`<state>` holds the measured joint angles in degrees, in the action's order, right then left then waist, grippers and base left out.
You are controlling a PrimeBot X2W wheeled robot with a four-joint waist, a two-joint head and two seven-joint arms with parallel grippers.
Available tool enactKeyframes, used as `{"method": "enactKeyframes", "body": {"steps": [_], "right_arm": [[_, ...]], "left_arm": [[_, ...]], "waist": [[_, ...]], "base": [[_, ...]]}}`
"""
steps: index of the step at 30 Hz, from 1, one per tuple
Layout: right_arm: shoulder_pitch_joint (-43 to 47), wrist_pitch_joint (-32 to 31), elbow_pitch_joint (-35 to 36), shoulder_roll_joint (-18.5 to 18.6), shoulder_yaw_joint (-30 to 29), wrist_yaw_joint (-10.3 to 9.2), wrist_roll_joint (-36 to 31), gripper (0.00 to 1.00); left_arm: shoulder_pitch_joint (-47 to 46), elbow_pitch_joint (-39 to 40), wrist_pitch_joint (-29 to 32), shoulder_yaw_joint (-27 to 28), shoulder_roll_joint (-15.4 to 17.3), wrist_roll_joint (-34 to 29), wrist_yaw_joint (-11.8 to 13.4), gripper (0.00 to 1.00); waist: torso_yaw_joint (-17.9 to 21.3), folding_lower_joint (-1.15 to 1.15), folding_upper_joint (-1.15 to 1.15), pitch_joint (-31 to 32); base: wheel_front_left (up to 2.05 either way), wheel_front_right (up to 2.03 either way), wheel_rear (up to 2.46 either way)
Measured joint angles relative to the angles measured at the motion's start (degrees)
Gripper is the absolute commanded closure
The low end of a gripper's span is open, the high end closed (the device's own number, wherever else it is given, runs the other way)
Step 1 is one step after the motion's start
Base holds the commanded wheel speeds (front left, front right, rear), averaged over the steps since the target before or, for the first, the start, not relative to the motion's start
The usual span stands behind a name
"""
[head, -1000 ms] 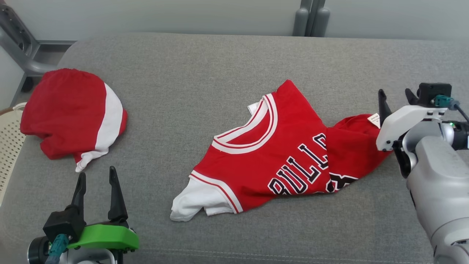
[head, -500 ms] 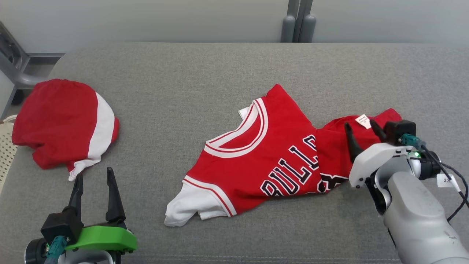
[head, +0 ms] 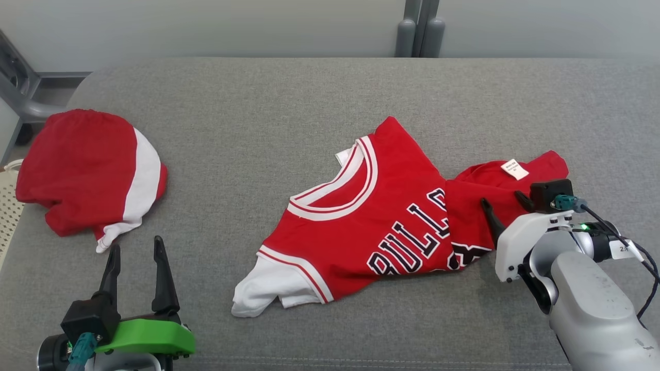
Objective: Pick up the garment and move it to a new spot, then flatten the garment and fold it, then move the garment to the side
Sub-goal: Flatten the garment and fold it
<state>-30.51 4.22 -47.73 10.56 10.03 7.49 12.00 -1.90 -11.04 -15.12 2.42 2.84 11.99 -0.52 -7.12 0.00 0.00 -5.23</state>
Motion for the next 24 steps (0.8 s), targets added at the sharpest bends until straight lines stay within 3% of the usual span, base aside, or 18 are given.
{"method": "enactKeyframes", "body": {"steps": [10,17,18,20,24], "right_arm": [[-1.7,-4.4,0.3,2.8,2.5,0.0,0.5,0.0],[-2.8,-7.2,-2.8,2.8,3.9,0.01,1.3,0.0],[-2.8,-7.2,-3.3,2.8,4.1,0.01,1.4,0.15],[-3.2,-7.1,-4.0,2.8,4.2,0.01,1.5,1.0],[-4.0,-4.7,-4.8,2.9,4.8,0.01,2.2,1.0]], "left_arm": [[-0.3,-0.3,0.0,-0.6,0.0,0.1,-0.1,0.0],[-0.8,-0.4,0.0,-0.9,0.0,0.5,-0.1,0.0],[-0.8,-0.4,0.0,-1.0,0.0,0.5,-0.1,0.0],[-0.8,-0.4,0.0,-0.9,0.0,0.6,-0.1,0.0],[-0.8,-0.4,0.0,-0.5,0.0,0.6,0.0,0.0]], "waist": [[-1.8,0.0,0.0,-0.7],[-3.0,0.0,0.0,-1.1],[-3.1,0.0,0.0,-1.2],[-3.3,0.0,0.0,-1.4],[-3.1,0.0,0.0,-1.5]], "base": [[0.0,0.0,0.0],[0.0,0.0,0.0],[0.0,0.0,0.0],[0.0,0.0,0.0],[0.0,0.0,0.0]]}}
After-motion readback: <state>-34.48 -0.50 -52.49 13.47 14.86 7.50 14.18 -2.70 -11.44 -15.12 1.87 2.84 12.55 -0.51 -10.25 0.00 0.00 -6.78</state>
